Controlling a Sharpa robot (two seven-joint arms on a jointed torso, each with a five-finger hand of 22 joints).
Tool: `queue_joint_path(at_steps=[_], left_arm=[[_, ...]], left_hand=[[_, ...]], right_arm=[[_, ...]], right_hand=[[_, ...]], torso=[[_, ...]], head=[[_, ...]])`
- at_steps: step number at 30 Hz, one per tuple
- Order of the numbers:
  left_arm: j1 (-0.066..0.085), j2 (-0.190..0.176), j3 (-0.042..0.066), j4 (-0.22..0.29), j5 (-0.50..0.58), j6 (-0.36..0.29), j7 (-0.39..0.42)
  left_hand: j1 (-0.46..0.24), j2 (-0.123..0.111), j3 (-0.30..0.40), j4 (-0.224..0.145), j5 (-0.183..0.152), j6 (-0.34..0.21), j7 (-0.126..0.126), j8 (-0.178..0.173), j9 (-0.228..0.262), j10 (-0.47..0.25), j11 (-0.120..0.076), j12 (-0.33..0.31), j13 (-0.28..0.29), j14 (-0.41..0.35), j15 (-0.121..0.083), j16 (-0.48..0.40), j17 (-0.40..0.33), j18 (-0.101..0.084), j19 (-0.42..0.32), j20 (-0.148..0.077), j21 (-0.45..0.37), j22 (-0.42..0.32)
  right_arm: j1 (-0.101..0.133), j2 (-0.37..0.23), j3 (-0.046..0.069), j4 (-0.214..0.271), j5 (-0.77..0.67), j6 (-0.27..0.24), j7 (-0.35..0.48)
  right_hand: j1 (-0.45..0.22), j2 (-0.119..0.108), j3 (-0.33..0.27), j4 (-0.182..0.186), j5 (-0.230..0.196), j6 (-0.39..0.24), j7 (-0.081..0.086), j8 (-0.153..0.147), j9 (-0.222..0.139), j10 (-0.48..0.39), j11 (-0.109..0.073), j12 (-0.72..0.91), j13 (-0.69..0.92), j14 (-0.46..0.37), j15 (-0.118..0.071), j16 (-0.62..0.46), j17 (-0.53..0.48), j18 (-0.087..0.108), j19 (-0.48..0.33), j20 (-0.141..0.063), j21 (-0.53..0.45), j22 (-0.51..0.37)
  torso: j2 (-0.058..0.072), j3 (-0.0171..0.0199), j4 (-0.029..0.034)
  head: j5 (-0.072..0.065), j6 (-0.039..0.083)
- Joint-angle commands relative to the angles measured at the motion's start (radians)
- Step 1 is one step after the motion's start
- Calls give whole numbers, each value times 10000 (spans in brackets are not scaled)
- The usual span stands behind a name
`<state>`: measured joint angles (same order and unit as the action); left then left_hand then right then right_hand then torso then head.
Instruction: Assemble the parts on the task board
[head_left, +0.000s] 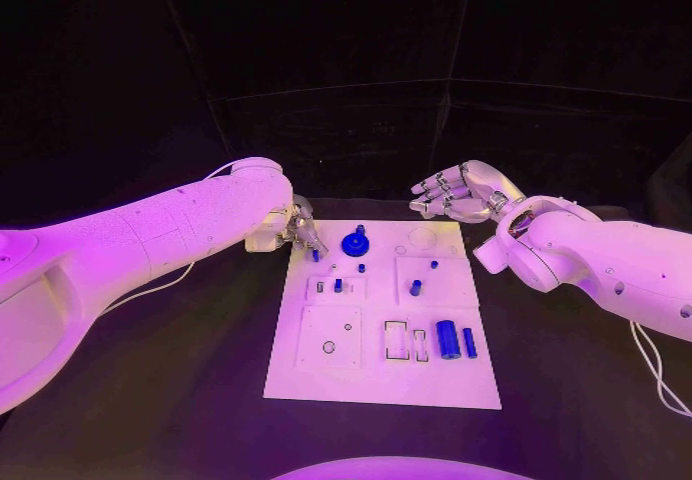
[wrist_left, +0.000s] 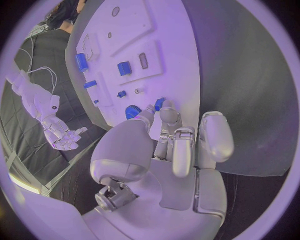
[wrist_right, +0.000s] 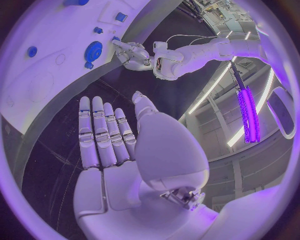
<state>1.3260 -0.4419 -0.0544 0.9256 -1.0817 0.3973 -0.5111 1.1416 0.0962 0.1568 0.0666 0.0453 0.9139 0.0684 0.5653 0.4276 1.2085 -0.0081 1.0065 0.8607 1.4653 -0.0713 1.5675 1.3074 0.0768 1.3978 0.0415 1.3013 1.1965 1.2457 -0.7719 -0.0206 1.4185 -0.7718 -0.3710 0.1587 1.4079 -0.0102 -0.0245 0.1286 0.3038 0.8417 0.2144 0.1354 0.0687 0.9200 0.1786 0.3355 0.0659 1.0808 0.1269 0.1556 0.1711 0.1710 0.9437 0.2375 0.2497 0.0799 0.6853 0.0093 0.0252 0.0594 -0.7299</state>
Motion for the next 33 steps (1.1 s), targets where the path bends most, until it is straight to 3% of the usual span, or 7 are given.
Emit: queue_joint_path(at_steps=[1, 2, 4, 14, 19, 27, 33], left_arm=[[7, -6, 3, 20, 210, -11, 150], [5, -26, 3, 38, 335, -32, 161], [3, -70, 2, 87, 438, -75, 188], [2, -563, 4, 719, 769, -746, 219], [12, -1120, 10, 1522, 1009, -1384, 125], [7, -2026, 1, 3059, 1125, -3093, 366], [-137, -2515, -17, 3919, 688, -3865, 491]], left_hand=[[605, 184, 445, -464, 45, -42, -127, -47, -23, -33, -78, -86, -22, 1055, -36, 33, 2634, 59, 30, -34, -18, 23], [998, 277, 812, -799, 40, -78, -148, -56, -30, -50, -116, -119, -34, 1055, -61, 33, 2634, 53, 37, -56, -9, 41], [1152, 251, 1278, -1109, 32, -84, -84, -14, -9, -28, -49, -178, -79, 1055, -40, 33, 2634, 43, 49, -79, 5, 73], [630, -28, 2446, -1441, 27, -100, -69, 198, 127, 164, -41, -211, -144, 1055, -3, 33, 2634, 34, 68, -36, 13, 133], [416, -123, 2755, -1480, 25, -91, -84, 287, 183, 239, -54, -166, -112, 1055, -13, 33, 2634, 30, 87, -41, 29, 170], [156, -254, 3021, -1474, 23, -68, -112, 388, 242, 337, -75, -101, -71, 1055, -26, 33, 2634, 21, 117, -52, 58, 224], [84, -334, 3155, -1498, 24, -50, -136, 440, 271, 397, -97, -54, -33, 1055, -42, 33, 2634, 8, 155, -64, 106, 292]], right_arm=[[19, 8, 5, 9, -18, 49, 89], [19, 8, 5, 8, -18, 50, 88], [19, 6, 5, 8, -18, 52, 86], [19, -17, 5, 8, -18, 59, 76], [20, -39, 5, 11, -18, 73, 65], [20, -73, 5, -8, -18, 78, 47], [20, -101, 5, -13, -18, 75, 44]], right_hand=[[-18, 103, 3, -67, 54, -97, 247, 68, 8, -75, 2, 65, -13, -29, 19, -56, -10, 120, 86, -9, -60, -10], [-18, 103, 3, -67, 54, -97, 247, 68, 8, -75, 2, 65, -13, -29, 19, -56, -10, 120, 86, -9, -60, -10], [-19, 107, 4, -69, 57, -98, 247, 69, 8, -77, 3, 68, -14, -29, 19, -57, -15, 120, 89, -8, -65, -13], [-19, 108, 5, -69, 57, -99, 247, 69, 8, -78, 3, 68, -14, -29, 19, -57, -16, 120, 89, -8, -66, -14], [-22, 112, 4, -69, 60, -100, 248, 70, 8, -81, 3, 71, -15, -29, 20, -57, -21, 120, 92, -8, -72, -17], [-22, 112, 4, -69, 60, -100, 248, 70, 8, -81, 3, 71, -15, -29, 20, -57, -21, 120, 92, -8, -72, -17], [-22, 112, 4, -69, 60, -100, 248, 70, 8, -81, 3, 71, -15, -29, 20, -57, -21, 120, 92, -8, -72, -17]], torso=[[2, -2, 8], [1, 0, 9], [-2, -4, 8], [-7, 3, 26], [-8, 4, 22], [-30, 16, 78], [-52, 28, 127]], head=[[2, -9], [1, -17], [1, -21], [-8, -33], [13, -30], [40, -56], [42, -77]])
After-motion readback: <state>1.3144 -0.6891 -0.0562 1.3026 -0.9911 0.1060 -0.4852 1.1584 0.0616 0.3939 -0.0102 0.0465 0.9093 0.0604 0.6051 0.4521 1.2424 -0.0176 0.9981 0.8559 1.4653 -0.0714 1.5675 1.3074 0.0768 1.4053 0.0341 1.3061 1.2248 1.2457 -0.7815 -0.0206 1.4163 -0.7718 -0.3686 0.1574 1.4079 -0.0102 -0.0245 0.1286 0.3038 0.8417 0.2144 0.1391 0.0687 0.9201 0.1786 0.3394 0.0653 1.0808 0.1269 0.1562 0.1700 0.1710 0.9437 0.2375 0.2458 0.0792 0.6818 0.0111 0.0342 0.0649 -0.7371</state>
